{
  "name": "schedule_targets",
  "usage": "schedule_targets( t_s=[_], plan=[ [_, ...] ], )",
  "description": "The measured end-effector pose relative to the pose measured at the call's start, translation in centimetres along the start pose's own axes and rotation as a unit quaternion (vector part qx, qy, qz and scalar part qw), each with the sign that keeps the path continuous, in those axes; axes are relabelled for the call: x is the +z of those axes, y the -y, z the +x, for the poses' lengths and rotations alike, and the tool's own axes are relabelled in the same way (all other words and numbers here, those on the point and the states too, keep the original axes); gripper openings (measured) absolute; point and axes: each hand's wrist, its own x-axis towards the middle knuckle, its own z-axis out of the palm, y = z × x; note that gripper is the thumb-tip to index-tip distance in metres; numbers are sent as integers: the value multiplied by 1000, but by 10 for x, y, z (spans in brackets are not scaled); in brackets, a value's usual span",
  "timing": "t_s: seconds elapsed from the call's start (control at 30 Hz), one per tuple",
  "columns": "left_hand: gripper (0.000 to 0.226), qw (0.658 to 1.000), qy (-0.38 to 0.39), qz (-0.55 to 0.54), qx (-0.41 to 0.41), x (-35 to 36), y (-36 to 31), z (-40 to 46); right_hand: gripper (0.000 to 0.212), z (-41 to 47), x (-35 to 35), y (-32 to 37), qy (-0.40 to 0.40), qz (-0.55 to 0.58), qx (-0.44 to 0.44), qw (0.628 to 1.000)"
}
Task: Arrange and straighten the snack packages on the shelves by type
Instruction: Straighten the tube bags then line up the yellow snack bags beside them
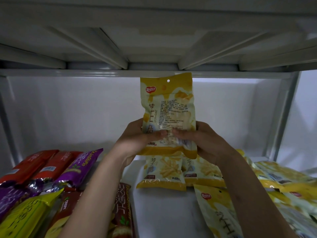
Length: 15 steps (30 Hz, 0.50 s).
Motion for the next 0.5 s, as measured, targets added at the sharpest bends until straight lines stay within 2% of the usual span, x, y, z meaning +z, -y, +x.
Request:
schedule_targets(
  t_s=[0.2,0.3,0.4,0.5],
  plan=[
    [38,1000,-1,22,-1,0,-1,0,29,-1,4,0,-39,-2,-43,998],
    [42,1000,10,17,-9,-1,-4,-2,30,-1,4,1,-46,-3,-47,998],
    [49,999,13,-35,-36,-2,-6,-3,29,-2,4,1,-43,-13,-44,998],
    [45,999,-17,-24,-30,0,-7,-3,29,-3,6,0,-48,-14,-47,998]
  ],
)
